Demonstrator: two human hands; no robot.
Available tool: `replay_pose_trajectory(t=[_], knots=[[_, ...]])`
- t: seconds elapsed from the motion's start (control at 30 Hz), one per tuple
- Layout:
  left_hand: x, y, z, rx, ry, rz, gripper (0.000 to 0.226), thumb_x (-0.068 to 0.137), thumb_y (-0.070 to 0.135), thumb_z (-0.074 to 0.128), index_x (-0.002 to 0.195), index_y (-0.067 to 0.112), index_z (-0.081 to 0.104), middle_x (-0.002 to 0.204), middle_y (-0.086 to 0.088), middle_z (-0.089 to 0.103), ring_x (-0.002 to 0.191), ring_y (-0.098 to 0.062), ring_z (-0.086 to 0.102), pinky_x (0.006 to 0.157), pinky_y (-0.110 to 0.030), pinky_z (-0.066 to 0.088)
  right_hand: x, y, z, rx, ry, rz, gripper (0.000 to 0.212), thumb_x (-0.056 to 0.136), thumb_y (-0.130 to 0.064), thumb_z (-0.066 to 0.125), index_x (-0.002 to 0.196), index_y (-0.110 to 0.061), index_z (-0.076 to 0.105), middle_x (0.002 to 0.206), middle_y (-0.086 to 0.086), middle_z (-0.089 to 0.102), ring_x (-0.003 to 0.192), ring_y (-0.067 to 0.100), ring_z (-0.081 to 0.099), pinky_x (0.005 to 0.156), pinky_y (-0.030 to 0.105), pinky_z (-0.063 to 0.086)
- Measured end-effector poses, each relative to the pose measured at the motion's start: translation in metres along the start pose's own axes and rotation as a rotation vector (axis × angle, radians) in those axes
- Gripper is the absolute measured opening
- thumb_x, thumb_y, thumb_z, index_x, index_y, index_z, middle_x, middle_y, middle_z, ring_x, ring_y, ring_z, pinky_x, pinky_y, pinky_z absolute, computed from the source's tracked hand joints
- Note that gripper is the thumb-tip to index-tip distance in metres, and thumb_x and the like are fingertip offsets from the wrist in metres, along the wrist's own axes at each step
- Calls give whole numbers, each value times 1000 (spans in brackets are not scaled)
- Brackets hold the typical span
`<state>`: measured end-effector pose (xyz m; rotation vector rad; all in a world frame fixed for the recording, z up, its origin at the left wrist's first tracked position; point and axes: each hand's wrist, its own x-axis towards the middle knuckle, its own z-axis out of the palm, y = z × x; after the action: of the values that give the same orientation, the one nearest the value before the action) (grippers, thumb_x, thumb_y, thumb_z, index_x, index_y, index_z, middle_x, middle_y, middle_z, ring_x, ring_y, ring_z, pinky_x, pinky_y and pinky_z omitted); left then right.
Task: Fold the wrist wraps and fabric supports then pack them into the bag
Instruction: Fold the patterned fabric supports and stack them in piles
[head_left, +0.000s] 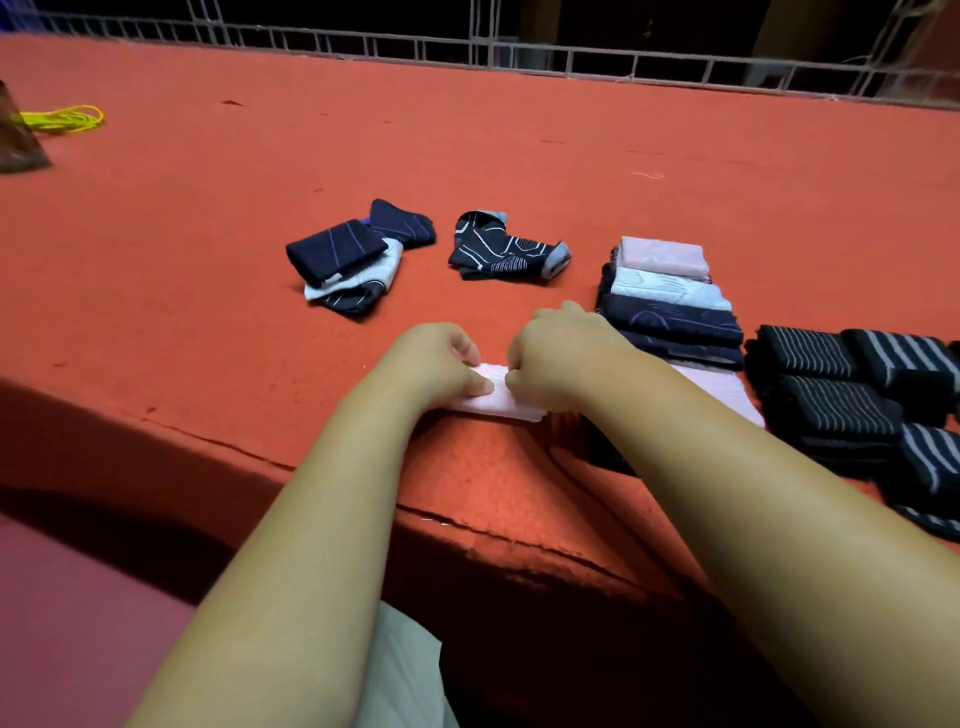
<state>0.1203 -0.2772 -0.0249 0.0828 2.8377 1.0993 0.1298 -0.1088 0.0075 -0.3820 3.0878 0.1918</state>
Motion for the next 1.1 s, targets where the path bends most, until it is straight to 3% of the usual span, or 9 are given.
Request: replay_pose_trajectory(t=[0.1, 0.2, 0.33, 0.5, 0.6, 0.7, 0.83, 0.97, 1.1], knots=[[9, -9, -8, -61, 8, -15, 23, 82, 26, 88, 102, 22, 77, 103, 0, 76, 93, -21, 73, 85, -34, 58, 13, -8, -4, 65, -24, 0, 28, 98, -42, 56, 106, -24, 76, 104, 4, 66, 108, 31, 56, 79, 36, 41], [15, -24, -23, -167, 92, -38, 12, 88, 28, 83, 92, 18, 77, 85, -3, 77, 79, -26, 73, 72, -38, 61, 35, -19, -7, 211, -20, 14, 27, 97, -34, 55, 83, -19, 73, 82, 5, 65, 91, 31, 63, 69, 34, 47], [22, -53, -50, -275, 239, -130, 12, 95, 25, 72, 93, 14, 76, 72, -2, 69, 65, -22, 63, 68, -36, 59, 74, -44, -7, 325, 61, 8, 27, 94, -30, 55, 93, -15, 78, 96, 11, 71, 95, 33, 66, 79, 37, 57], [34, -91, -67, -365, 377, -261, 17, 76, 18, 55, 77, 14, 72, 73, -10, 67, 65, -24, 59, 80, -58, 64, 117, -78, -2, 372, 158, -5, 26, 93, -22, 54, 98, -10, 76, 103, 15, 73, 100, 36, 66, 78, 35, 51], [33, -104, -77, -433, 408, -294, 18, 79, 14, 53, 67, 17, 67, 76, -18, 77, 69, -42, 73, 79, -55, 66, 142, -101, -4, 376, 174, -44, 29, 93, -16, 54, 107, -8, 78, 112, 17, 73, 107, 39, 67, 84, 37, 54], [33, -111, -85, -489, 448, -327, 20, 80, 16, 55, 65, 13, 68, 78, -22, 77, 79, -41, 78, 79, -51, 66, 165, -121, -5, 321, 202, -146, 35, 94, -14, 55, 121, -14, 77, 138, 13, 60, 123, 40, 59, 101, 42, 51], [37, -115, -89, -531, 431, -327, 17, 80, 17, 54, 68, 19, 66, 82, -23, 77, 84, -40, 79, 78, -56, 66, 190, -137, -3, 95, 98, -236, 50, 101, -16, 49, 149, -27, 61, 176, -1, 23, 153, 39, 30, 118, 49, 39], [40, -114, -90, -538, 393, -310, 16, 81, 17, 55, 70, 21, 65, 73, -16, 71, 86, -42, 78, 78, -56, 66, 208, -141, 2, 6, 68, -283, 47, 105, -23, 51, 152, -28, 56, 178, -7, 17, 153, 38, 29, 111, 48, 42], [42, -109, -91, -540, 384, -309, 12, 83, 17, 57, 78, 18, 68, 75, -13, 69, 90, -42, 77, 76, -56, 64, 201, -137, -4, 103, 126, -271, 44, 97, -14, 45, 137, -19, 63, 155, -6, 50, 136, 39, 46, 97, 46, 47]])
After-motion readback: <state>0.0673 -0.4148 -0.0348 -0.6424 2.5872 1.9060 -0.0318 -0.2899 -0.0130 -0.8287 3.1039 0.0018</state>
